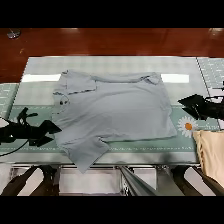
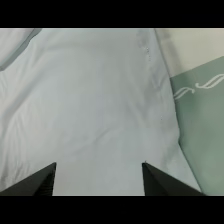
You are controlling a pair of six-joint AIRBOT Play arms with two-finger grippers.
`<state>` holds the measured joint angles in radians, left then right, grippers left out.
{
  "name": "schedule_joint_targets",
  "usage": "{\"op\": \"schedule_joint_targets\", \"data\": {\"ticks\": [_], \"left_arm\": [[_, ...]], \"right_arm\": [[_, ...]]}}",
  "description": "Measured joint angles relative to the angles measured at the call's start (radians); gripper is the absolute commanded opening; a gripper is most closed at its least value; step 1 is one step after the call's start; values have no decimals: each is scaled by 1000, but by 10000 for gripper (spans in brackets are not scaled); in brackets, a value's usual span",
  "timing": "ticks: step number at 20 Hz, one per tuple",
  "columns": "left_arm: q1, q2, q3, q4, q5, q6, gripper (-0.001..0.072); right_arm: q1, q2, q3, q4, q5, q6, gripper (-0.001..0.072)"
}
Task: Fold the shirts.
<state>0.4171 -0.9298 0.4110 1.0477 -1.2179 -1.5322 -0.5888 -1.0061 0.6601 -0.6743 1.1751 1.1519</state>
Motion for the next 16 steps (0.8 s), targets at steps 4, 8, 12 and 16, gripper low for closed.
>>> {"op": "schedule_joint_targets", "data": {"ticks": [4, 8, 12, 16], "left_arm": [[-28, 3, -58, -3, -17, -29, 698], [-39, 5, -81, -31, -3, -12, 694], [-67, 3, -98, -27, 61, 15, 22], [-93, 3, -102, -82, 95, 74, 22]], "right_arm": [[0, 5, -7, 3, 13, -3, 619], [0, 6, -8, -30, 18, 2, 619], [-38, 6, -8, -56, 0, 64, 619], [-128, 6, -13, -183, 11, 156, 619]]}}
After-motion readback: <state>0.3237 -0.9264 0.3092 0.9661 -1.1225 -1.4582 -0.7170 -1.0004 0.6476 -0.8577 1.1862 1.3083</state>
